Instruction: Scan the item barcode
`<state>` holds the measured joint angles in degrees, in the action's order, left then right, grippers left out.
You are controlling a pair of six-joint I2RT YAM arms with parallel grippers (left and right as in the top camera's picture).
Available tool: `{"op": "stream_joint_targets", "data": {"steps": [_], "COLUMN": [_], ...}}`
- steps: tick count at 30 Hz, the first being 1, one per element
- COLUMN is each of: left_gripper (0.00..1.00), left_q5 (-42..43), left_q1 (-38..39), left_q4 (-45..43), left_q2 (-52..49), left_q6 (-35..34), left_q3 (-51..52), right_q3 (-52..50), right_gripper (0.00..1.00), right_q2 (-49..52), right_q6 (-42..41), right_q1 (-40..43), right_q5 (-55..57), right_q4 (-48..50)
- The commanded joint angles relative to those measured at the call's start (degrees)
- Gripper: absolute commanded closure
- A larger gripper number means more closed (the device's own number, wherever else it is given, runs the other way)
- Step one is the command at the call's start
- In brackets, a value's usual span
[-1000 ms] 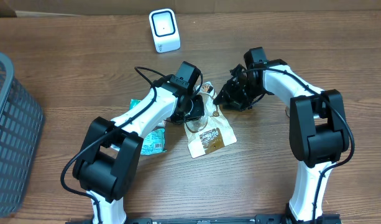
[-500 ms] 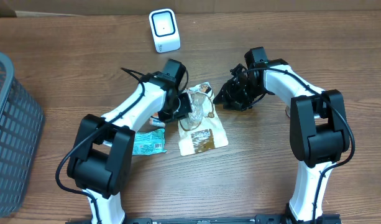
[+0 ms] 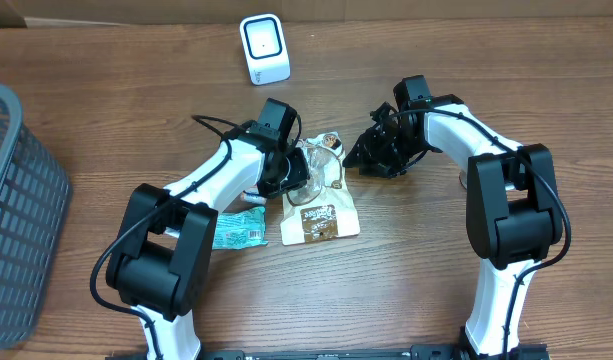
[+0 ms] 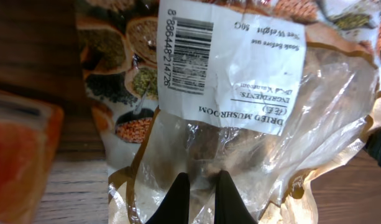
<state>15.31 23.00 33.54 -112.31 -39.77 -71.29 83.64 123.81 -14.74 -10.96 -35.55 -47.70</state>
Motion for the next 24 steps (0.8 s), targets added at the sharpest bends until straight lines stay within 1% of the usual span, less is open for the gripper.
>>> {"op": "stream_joint_targets", "data": {"steps": [1, 5, 7, 9, 16, 24], "left_gripper": [0.96, 0.96, 0.96, 0.96, 0.96, 0.96], "left_q5": [1.79, 2.95, 4.52, 6.93, 15.45, 16.28], "left_q1": [-1.79, -3.17, -3.3, -3.67, -7.52, -7.65], "left_q4": [0.33, 0.07, -0.57, -1.29, -2.95, -3.76], "left_q2": [-0.85, -1.03, -1.77, -3.13, -7.8, -8.33], "left_q6": [-1.42, -1.4, -1.14, -0.48, 0.59, 1.18], "left_q3": [2.84, 3.85, 4.07, 4.07, 4.07, 4.04], "right_q3": [-0.04, -0.04, -0.04, -0.48, -4.2, -4.68], "right_gripper": [0.55, 0.56, 0.55, 0.55, 0.55, 0.54], "right_q2": [0.35, 0.35, 0.35, 0.37, 0.42, 0.42], "right_q6": [2.62, 3.34, 4.98, 5.99, 6.27, 5.35], "right_q1": [0.11, 0.11, 0.07, -0.24, -2.89, -6.6], "right_q5": [3.26, -0.42, -3.06, -5.03, -5.64, -9.6], "right_q4": [-0.85, -0.83, -0.83, -0.57, 2.51, 5.09]}}
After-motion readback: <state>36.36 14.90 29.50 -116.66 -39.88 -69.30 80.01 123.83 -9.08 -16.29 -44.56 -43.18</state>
